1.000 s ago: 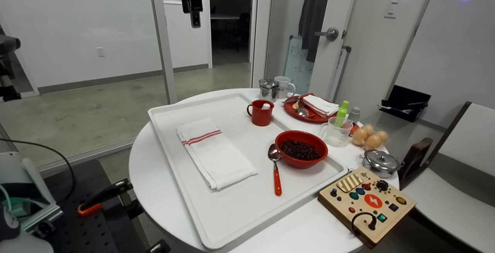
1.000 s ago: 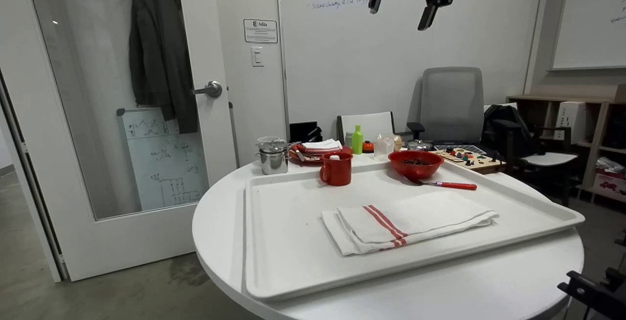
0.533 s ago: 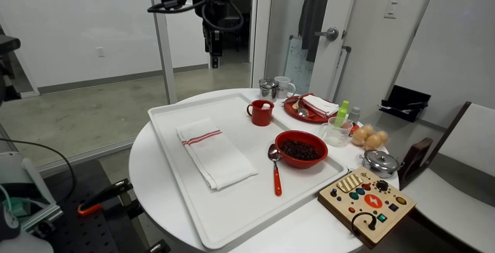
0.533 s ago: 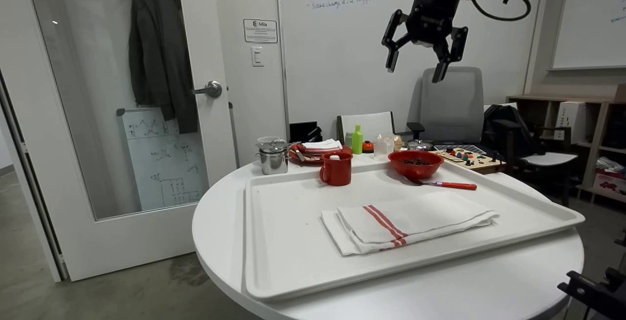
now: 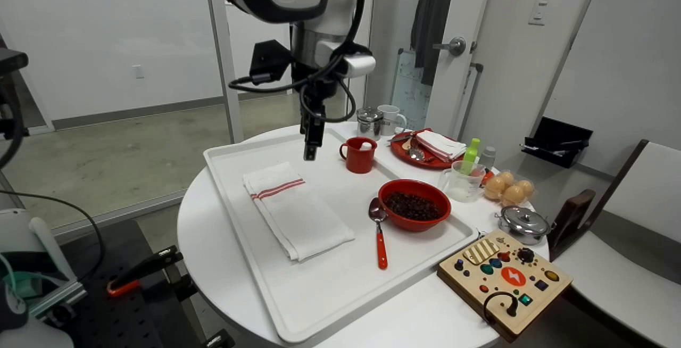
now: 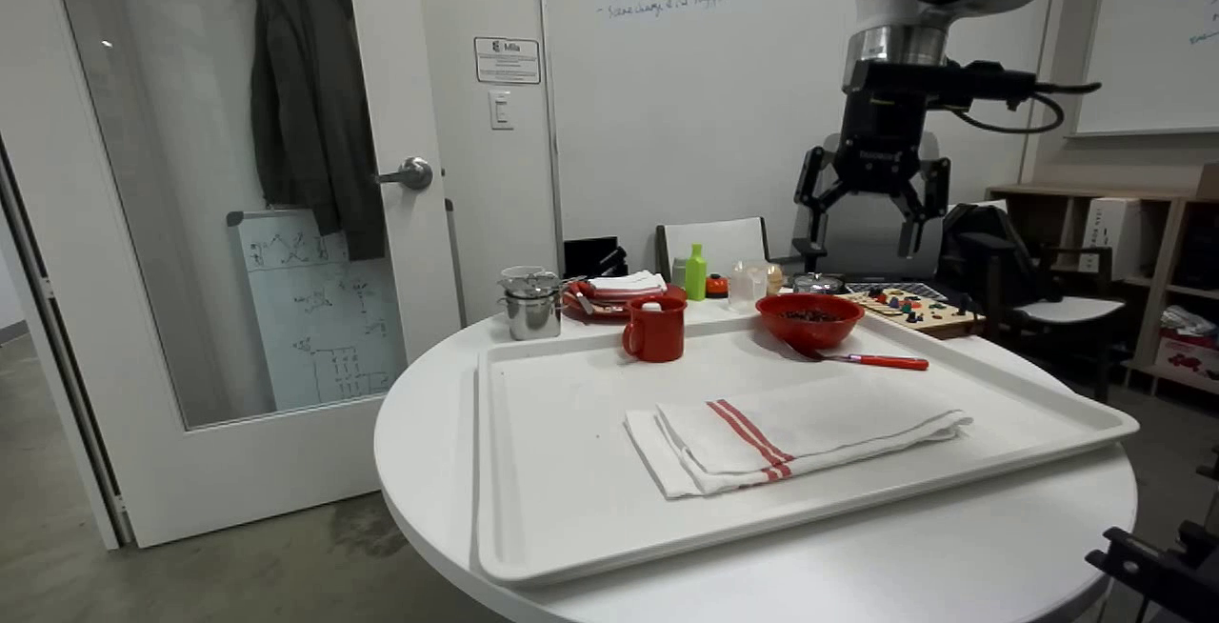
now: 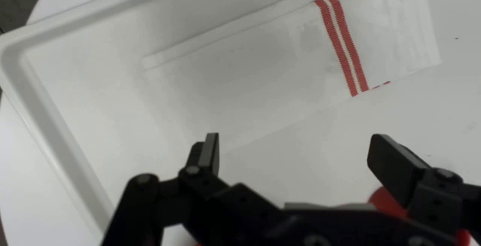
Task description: Fold the towel in half from right to left
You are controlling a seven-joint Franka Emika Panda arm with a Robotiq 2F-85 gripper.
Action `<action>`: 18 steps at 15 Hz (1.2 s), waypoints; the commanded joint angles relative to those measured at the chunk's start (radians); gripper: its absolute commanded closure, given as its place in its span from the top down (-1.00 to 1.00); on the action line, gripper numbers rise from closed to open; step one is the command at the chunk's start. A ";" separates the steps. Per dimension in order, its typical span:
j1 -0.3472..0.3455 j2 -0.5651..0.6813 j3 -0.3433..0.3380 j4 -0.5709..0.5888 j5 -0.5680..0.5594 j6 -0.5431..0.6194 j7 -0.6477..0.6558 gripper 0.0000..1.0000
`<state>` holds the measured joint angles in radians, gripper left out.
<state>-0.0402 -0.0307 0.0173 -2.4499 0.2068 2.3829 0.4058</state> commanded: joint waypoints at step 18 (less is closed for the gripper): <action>0.024 0.224 -0.071 0.016 -0.068 0.040 0.097 1.00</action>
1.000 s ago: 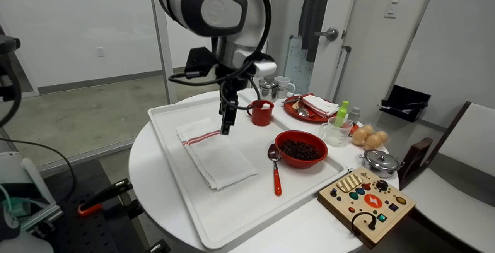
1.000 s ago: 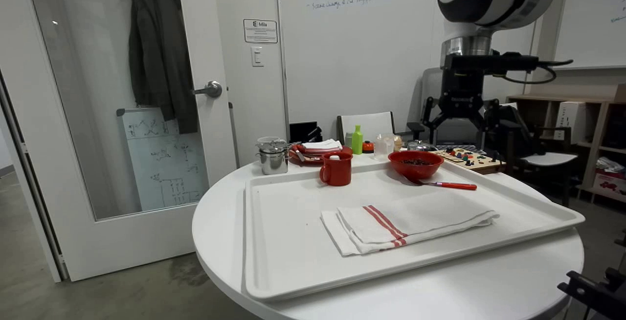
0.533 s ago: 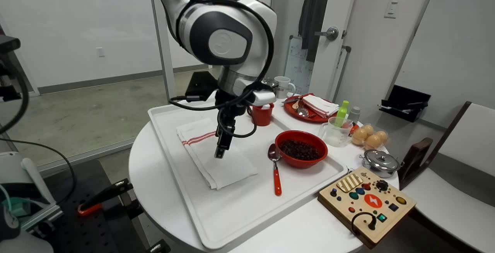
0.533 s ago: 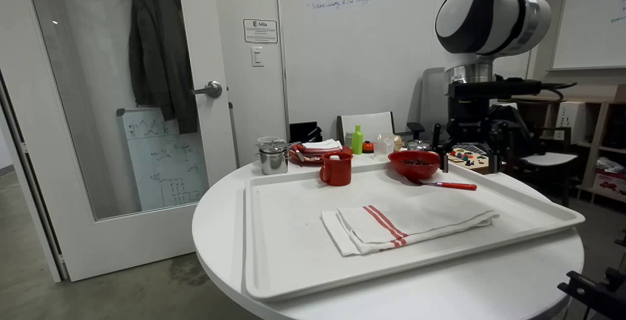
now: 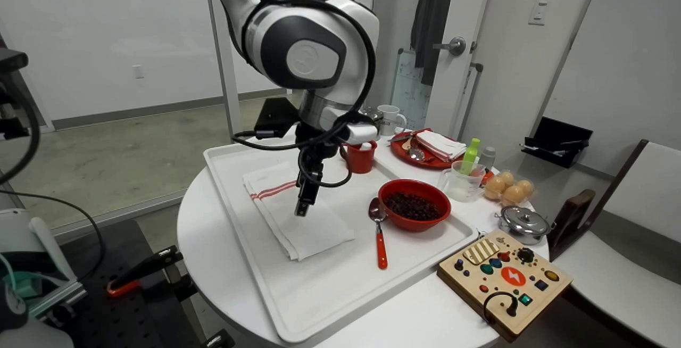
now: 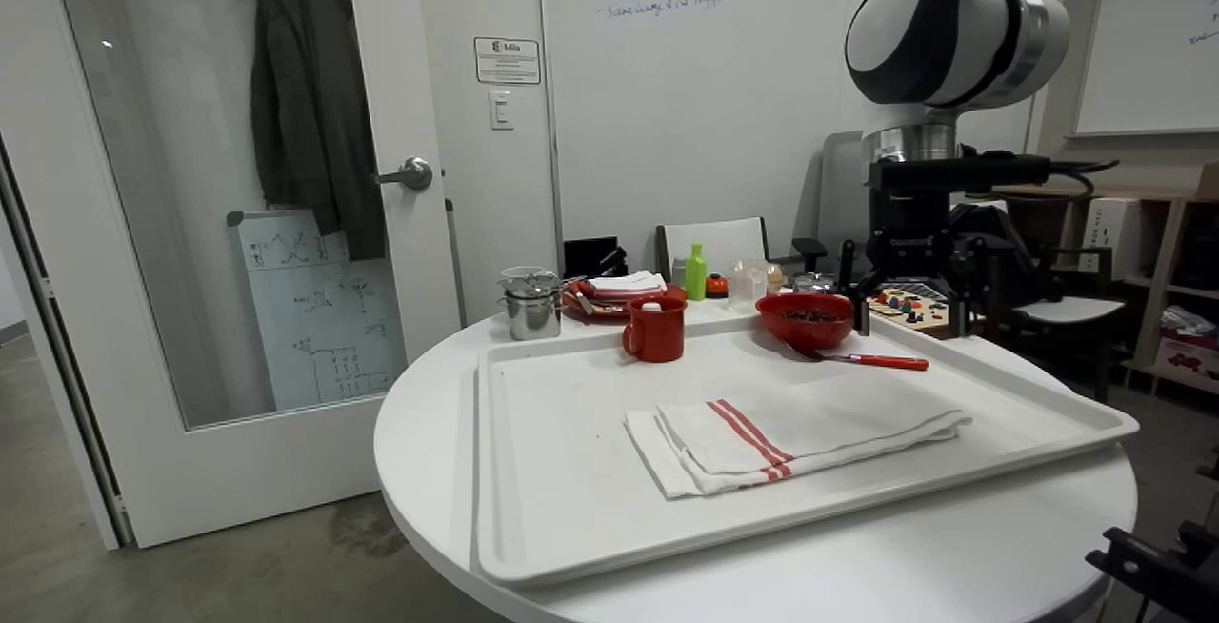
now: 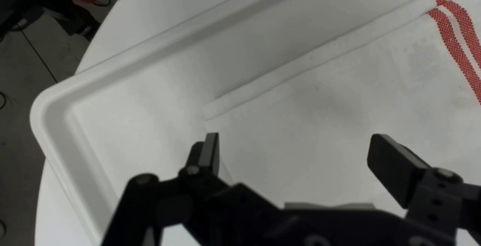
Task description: Fold the towel in half from right to left
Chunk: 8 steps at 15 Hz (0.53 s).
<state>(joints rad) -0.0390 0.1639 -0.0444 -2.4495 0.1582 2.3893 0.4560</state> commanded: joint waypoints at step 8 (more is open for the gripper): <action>0.077 0.121 -0.069 0.036 -0.218 0.077 0.166 1.00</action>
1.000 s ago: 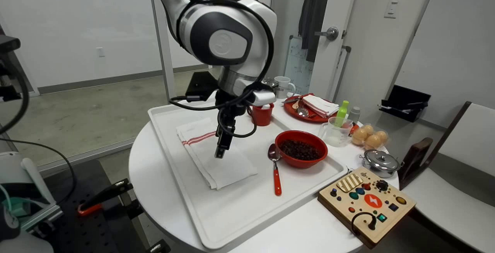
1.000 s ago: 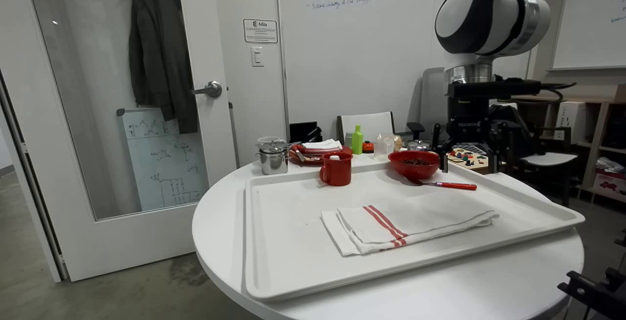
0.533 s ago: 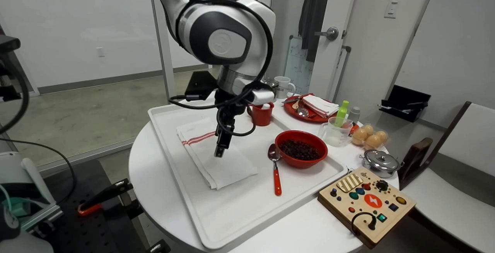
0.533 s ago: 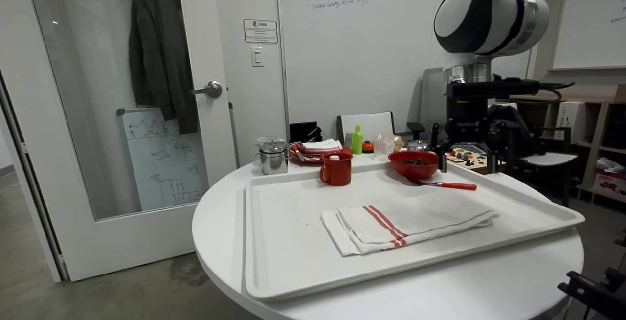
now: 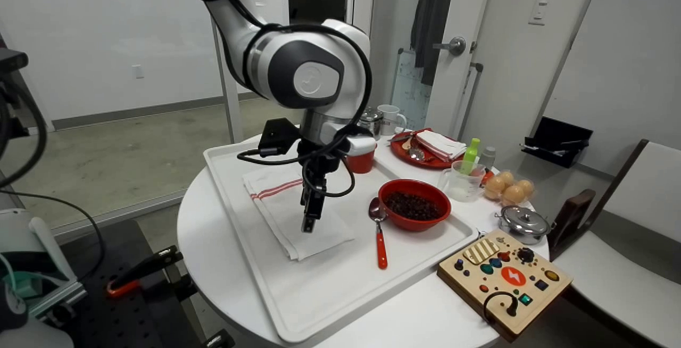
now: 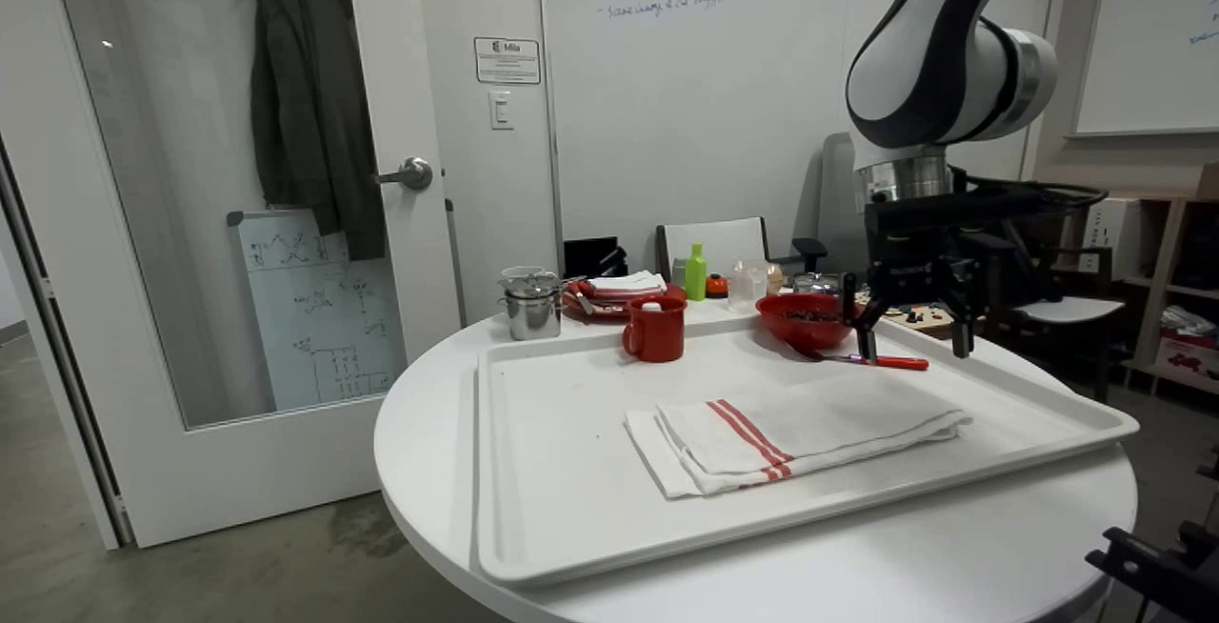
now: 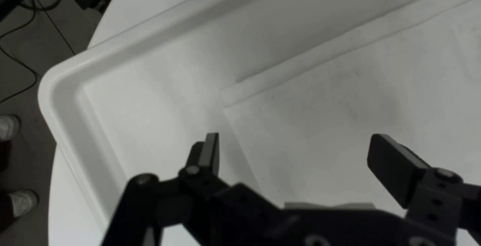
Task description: Fold the towel in half from right to left
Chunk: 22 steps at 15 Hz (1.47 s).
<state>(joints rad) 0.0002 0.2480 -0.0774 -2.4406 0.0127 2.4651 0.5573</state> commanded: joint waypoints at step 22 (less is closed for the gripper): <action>-0.111 0.455 -0.051 0.476 0.129 -0.274 -0.170 0.20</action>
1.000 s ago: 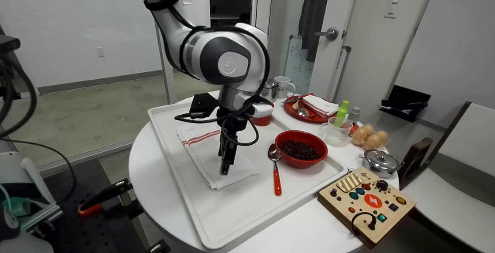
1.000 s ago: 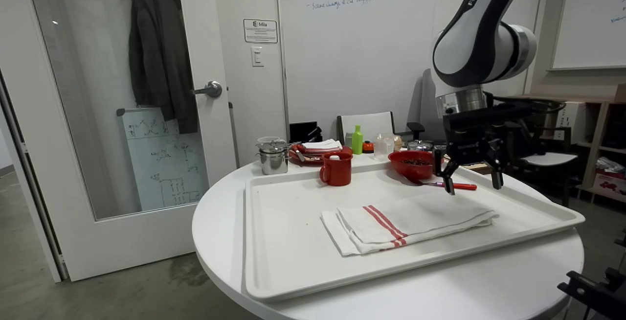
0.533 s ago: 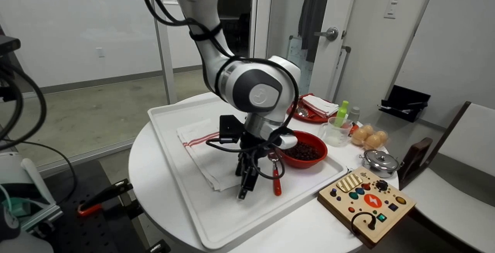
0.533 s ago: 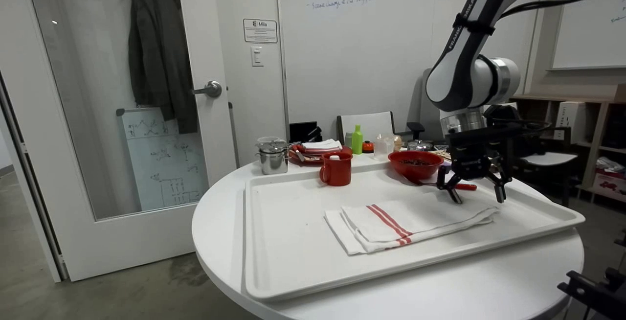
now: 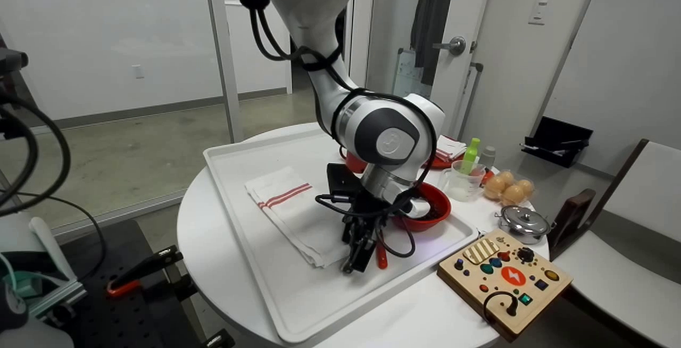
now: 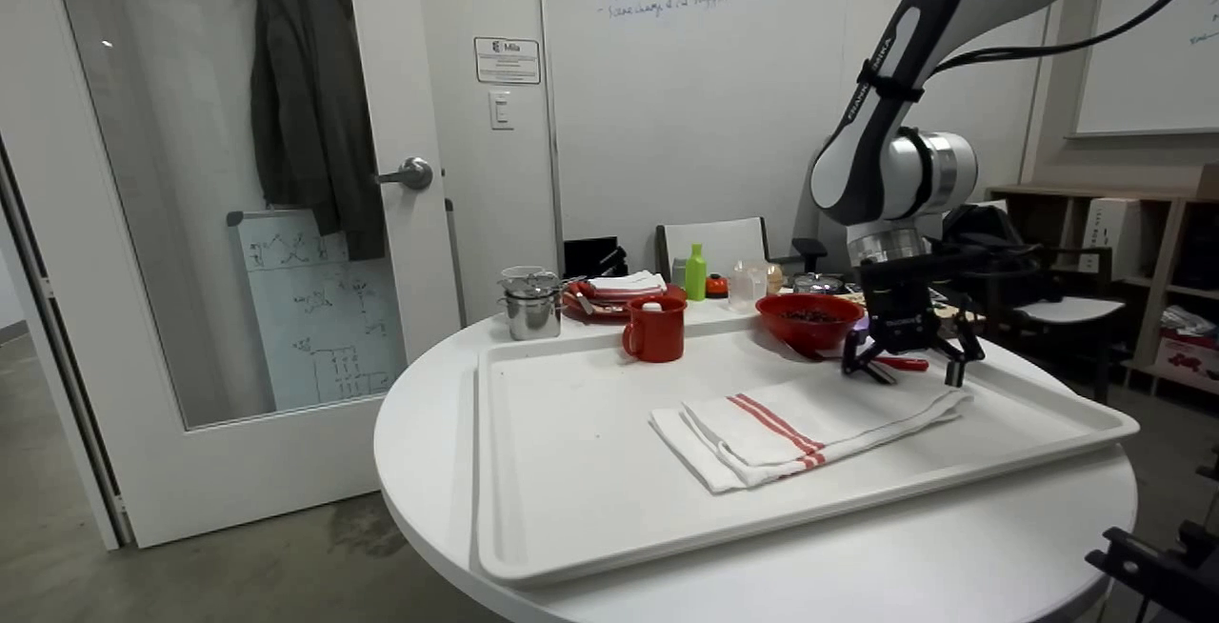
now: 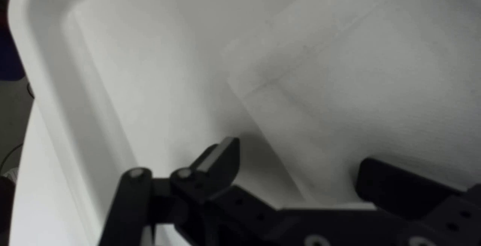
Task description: Fold the towel in half from right to left
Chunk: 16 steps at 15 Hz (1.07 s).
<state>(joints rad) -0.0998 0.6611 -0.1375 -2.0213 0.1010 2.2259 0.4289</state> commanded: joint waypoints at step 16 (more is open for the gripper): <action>-0.077 -0.088 0.057 0.074 0.249 -0.315 -0.212 -0.86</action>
<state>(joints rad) -0.1580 0.6064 -0.0937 -1.9596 0.2956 1.9697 0.2378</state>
